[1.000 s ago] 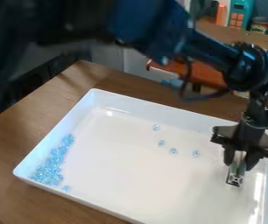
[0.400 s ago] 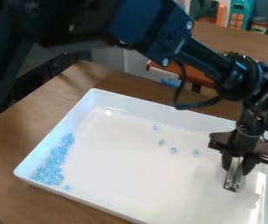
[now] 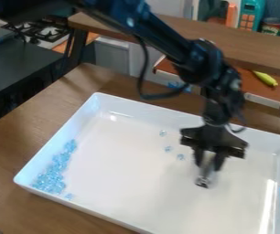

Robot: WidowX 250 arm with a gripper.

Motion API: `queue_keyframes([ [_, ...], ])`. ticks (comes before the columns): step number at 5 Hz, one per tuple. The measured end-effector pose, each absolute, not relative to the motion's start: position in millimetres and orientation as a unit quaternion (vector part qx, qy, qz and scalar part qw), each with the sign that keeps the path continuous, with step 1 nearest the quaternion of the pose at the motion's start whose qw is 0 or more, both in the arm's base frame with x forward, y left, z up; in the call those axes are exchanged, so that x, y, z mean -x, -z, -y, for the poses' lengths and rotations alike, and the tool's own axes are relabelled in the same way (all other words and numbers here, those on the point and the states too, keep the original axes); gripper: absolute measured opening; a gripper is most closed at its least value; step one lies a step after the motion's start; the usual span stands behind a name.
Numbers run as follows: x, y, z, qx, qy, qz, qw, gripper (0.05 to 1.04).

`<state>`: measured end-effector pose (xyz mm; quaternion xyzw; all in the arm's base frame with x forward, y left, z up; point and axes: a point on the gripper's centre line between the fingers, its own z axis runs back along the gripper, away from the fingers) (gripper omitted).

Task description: Sweep into pile

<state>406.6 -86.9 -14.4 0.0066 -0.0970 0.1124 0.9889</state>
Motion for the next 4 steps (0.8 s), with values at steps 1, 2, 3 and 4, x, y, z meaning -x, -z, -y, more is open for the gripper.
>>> queue_keyframes([
  [1, -407.7, 13.4, 63.1, 0.003, -0.123, 0.092, 0.988, 0.382],
  [2, -406.6, 15.0, 40.1, 0.005, -0.128, 0.089, 0.988, 0.382],
  [3, -400.4, 15.5, 11.1, 0.006, -0.144, 0.089, 0.986, 0.382],
  [4, -391.1, 16.8, -20.1, 0.003, -0.167, 0.097, 0.981, 0.382],
])
